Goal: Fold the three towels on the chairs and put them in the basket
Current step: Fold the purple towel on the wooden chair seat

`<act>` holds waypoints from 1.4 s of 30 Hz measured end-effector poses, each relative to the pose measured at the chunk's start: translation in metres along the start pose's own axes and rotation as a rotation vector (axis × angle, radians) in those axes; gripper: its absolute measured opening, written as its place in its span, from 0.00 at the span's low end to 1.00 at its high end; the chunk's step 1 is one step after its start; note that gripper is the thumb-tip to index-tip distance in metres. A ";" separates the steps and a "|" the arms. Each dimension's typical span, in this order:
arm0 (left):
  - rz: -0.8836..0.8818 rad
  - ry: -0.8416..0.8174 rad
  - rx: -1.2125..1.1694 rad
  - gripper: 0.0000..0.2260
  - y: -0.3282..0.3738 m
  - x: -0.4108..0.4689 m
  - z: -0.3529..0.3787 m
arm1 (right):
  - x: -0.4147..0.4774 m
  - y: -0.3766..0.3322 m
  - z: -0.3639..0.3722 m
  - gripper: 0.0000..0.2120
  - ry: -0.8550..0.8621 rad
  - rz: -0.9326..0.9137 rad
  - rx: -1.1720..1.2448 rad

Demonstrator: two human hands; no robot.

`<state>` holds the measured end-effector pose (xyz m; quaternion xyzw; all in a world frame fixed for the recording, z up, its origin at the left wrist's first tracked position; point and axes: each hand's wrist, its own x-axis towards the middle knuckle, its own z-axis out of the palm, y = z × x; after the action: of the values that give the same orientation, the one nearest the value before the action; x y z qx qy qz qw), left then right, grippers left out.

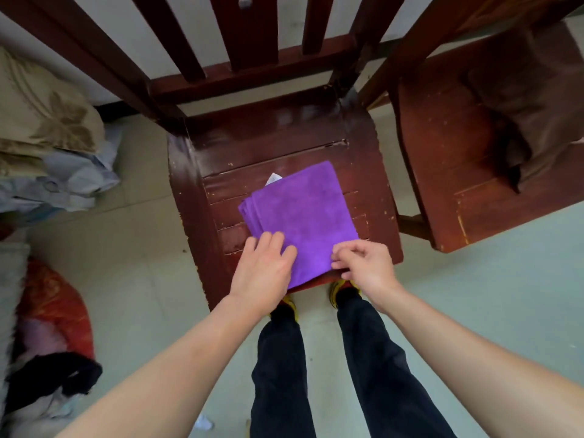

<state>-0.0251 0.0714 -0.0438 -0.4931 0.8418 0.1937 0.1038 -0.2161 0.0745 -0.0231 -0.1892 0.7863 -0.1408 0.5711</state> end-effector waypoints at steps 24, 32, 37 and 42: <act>-1.056 -0.333 -1.564 0.27 -0.021 0.102 -0.052 | 0.033 -0.024 -0.029 0.12 0.041 -0.382 -0.613; -1.161 -0.325 -1.506 0.22 -0.024 0.118 -0.074 | 0.010 -0.015 -0.019 0.16 0.247 -0.974 -1.172; -1.148 -0.160 -1.689 0.11 -0.037 0.089 -0.058 | -0.007 0.005 -0.022 0.19 0.196 -0.991 -1.207; -1.083 -0.045 -1.587 0.13 -0.046 0.067 -0.039 | -0.015 0.017 -0.012 0.10 0.164 -1.068 -1.185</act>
<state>-0.0175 -0.0188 -0.0431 -0.7378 0.1212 0.6423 -0.1686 -0.2256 0.0962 -0.0144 -0.8009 0.5729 0.0323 0.1713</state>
